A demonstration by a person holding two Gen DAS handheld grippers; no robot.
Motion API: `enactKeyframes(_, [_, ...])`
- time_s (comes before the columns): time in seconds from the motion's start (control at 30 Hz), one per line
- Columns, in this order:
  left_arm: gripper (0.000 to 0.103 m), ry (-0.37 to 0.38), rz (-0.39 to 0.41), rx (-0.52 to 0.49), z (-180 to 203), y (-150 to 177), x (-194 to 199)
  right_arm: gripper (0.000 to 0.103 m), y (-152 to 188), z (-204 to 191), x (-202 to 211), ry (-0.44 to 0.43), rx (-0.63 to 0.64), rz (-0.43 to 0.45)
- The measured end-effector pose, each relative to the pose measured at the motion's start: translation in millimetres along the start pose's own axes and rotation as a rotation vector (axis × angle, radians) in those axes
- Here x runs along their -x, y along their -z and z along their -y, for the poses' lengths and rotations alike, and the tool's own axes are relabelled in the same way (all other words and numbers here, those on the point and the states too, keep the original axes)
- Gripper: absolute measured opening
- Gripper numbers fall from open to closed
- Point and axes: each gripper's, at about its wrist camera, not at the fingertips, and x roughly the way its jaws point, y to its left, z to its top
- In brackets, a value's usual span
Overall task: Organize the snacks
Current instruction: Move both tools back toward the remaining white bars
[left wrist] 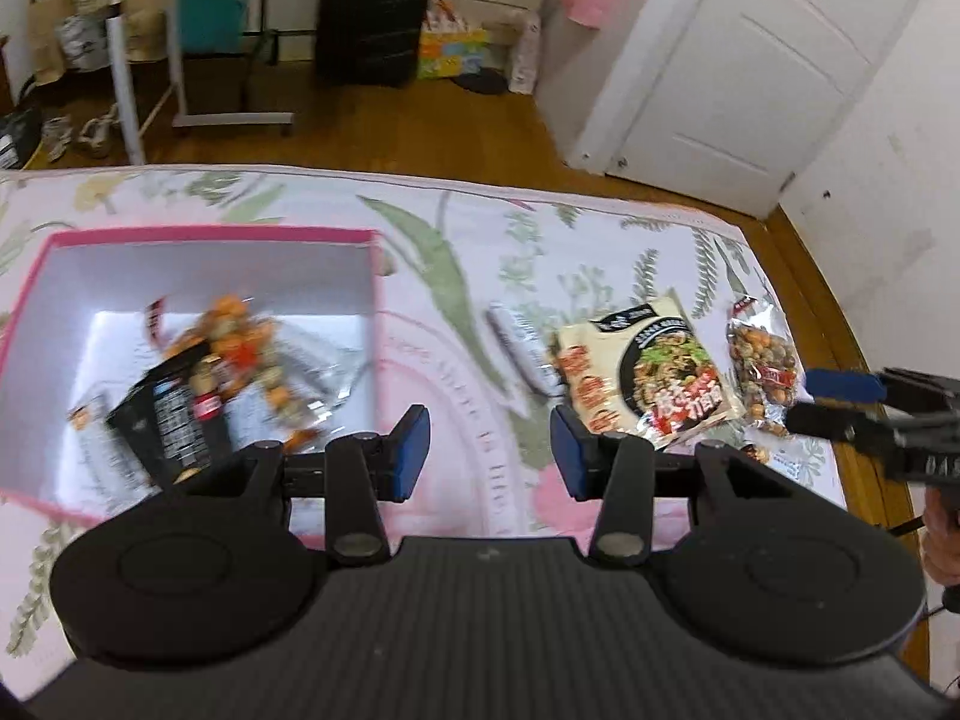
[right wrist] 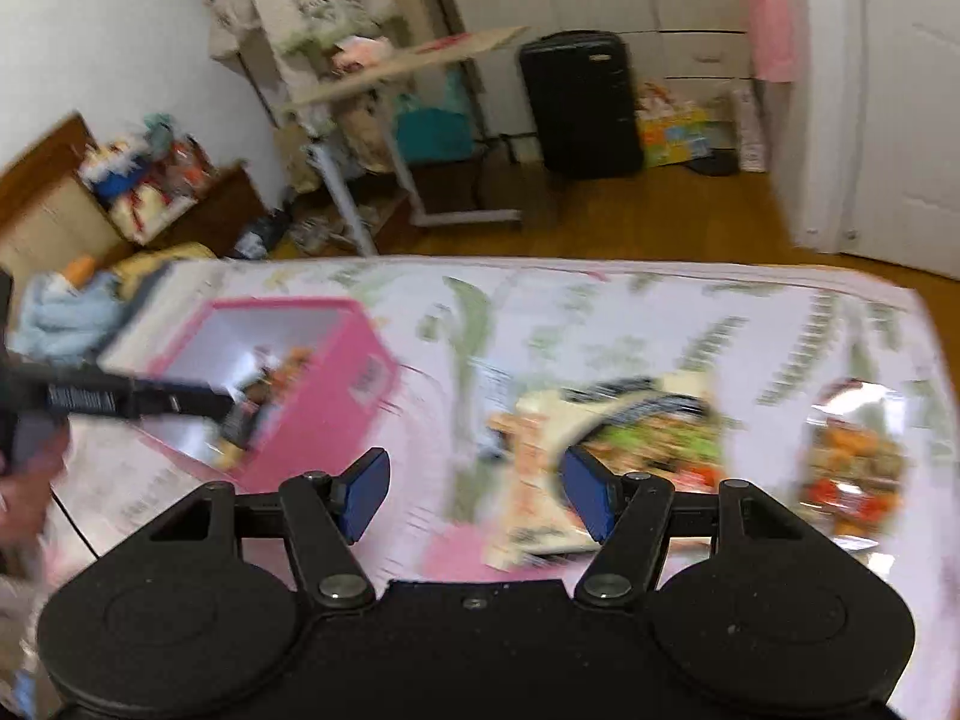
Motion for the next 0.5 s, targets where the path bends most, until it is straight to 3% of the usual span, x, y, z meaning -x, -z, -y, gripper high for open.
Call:
enactKeyframes(0.13, [0.044, 0.002, -0.036, -0.019, 25, -12, -36, 0.067, 18, 32, 5, 0.064, -0.003, -0.047])
enactKeyframes(0.2, [0.044, -0.003, -0.055, -0.02, 36, -18, -59, 0.061, 31, 47, 1, 0.121, 0.049, -0.079])
enactKeyframes(0.33, [0.045, -0.084, -0.059, -0.023, 56, -24, -105, 0.052, 60, 83, -11, 0.173, 0.117, -0.172])
enactKeyframes(0.5, [0.046, -0.181, -0.059, 0.01, 68, -29, -161, 0.052, 83, 110, -33, 0.207, 0.209, -0.254])
